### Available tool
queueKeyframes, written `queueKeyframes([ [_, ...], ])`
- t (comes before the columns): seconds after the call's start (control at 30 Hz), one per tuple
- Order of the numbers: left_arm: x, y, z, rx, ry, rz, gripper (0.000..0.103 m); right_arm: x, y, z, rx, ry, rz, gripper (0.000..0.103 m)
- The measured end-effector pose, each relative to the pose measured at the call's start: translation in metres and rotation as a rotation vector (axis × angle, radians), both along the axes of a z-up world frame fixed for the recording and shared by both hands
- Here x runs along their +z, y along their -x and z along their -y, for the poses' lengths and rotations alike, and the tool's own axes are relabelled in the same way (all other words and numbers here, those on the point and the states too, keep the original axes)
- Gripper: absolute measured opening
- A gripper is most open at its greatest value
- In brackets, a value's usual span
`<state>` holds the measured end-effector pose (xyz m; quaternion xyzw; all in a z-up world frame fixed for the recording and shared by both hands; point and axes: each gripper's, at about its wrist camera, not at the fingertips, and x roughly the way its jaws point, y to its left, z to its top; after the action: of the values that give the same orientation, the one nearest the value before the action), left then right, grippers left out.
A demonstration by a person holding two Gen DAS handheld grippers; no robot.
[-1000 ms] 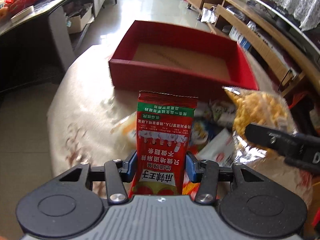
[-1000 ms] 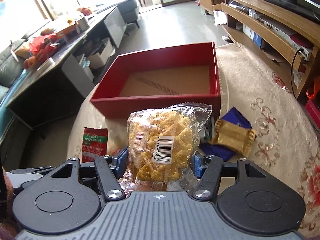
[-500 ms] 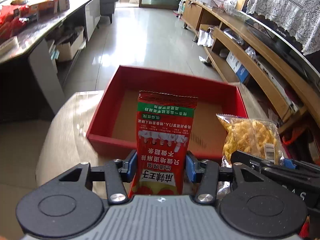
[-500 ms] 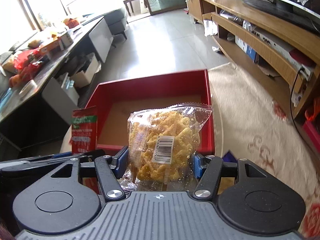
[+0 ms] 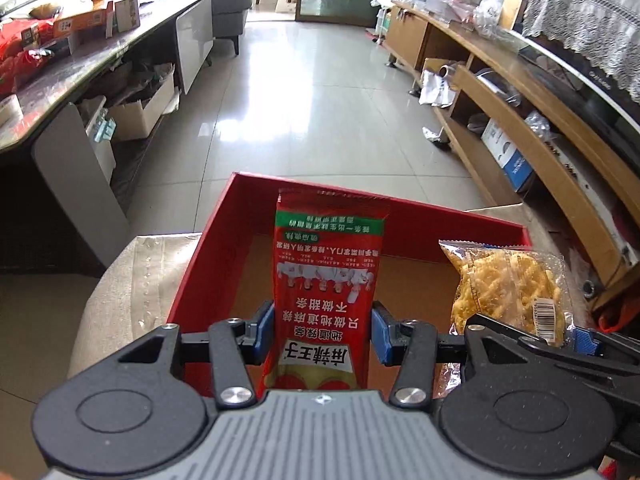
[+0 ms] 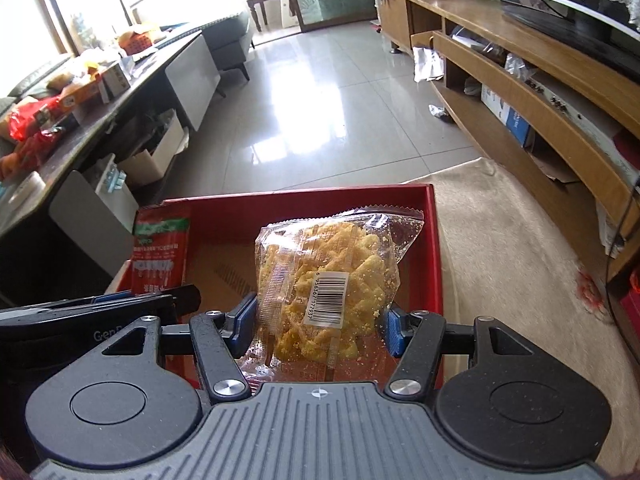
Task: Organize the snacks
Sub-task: 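Carry both packets into the red tray and open both grippers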
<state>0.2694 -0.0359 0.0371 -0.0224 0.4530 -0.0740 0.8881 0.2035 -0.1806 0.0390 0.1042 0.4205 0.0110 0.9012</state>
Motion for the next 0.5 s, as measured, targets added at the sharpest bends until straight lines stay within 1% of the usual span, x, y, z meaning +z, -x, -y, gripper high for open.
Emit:
queueKeyframes([
  [0.17, -0.015, -0.01, 0.003, 0.008, -0.029, -0.027, 0.044, -0.015, -0.011, 0.0, 0.006, 0.001, -0.026, 0.067],
  [0.43, -0.032, -0.018, 0.004, 0.019, -0.056, -0.061, 0.044, -0.03, -0.021, -0.001, 0.016, -0.009, -0.051, 0.067],
  [0.5, -0.037, -0.019, 0.006, 0.018, -0.06, -0.07, 0.044, -0.033, -0.023, -0.002, 0.016, 0.009, -0.049, 0.067],
])
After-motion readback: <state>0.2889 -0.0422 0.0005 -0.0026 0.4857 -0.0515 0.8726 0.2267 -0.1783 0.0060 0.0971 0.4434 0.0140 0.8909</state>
